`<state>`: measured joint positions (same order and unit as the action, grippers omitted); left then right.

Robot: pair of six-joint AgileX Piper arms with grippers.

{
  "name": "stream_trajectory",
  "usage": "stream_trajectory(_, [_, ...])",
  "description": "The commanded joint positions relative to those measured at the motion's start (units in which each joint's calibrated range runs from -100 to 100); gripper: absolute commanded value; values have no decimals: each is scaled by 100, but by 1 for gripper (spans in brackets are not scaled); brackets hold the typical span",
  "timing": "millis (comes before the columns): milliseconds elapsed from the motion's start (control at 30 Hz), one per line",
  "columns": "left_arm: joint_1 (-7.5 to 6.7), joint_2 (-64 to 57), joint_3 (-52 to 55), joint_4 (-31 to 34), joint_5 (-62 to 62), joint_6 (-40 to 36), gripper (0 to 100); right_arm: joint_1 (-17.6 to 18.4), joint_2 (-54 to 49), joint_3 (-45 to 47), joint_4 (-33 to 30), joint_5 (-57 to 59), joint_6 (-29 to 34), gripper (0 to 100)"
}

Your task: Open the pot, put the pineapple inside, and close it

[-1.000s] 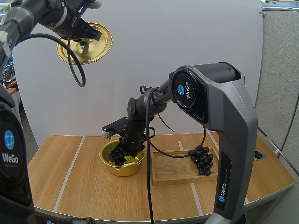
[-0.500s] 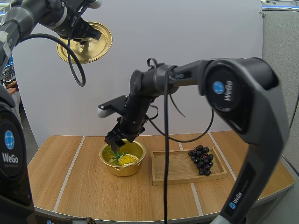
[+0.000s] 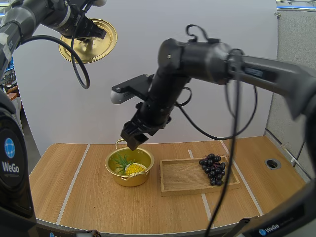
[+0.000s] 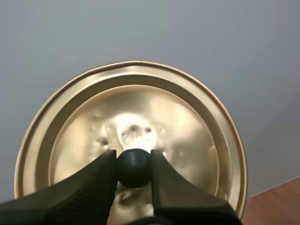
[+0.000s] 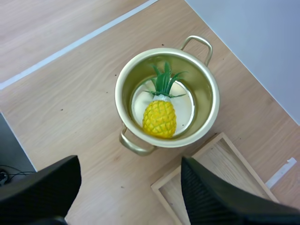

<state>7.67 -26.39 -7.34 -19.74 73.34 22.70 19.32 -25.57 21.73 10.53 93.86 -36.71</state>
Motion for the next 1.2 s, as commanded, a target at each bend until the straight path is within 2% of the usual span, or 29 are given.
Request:
stream_trajectory(0, [8, -38, -54, -89, -252, -17, 0, 5, -1391, 866, -101, 311, 19, 100])
stream_trajectory(167, [8, -38, -54, -89, -252, -17, 0, 5, -2362, 1424, -99, 440, 23, 100])
stream_trajectory(267, [8, -38, -54, -89, -165, -17, 0, 5, -2755, 1583, -99, 614, 117, 68])
stream_trajectory(300, [8, -38, -54, -103, -99, -17, 0, 5, -2956, 1631, -113, 614, 133, 46])
stream_trajectory(367, [8, -38, -54, -117, 58, -17, 0, 5, -3179, 1655, -147, 614, 133, 12])
stream_trajectory(400, [8, -38, -54, -150, 190, -17, 0, -22, -3291, 1655, -160, 614, 133, 0])
stream_trajectory(700, [8, -26, 19, -375, 840, -17, 0, -273, -3771, 1655, -503, 461, 350, 0])
stream_trajectory(800, [8, -13, 169, -483, 1095, 34, 0, -305, -3732, 1655, -792, 231, 680, 0])
stream_trajectory(1167, [8, -13, 1866, -932, 1550, 1199, 0, -494, -3729, 1655, -512, 247, 809, 0])
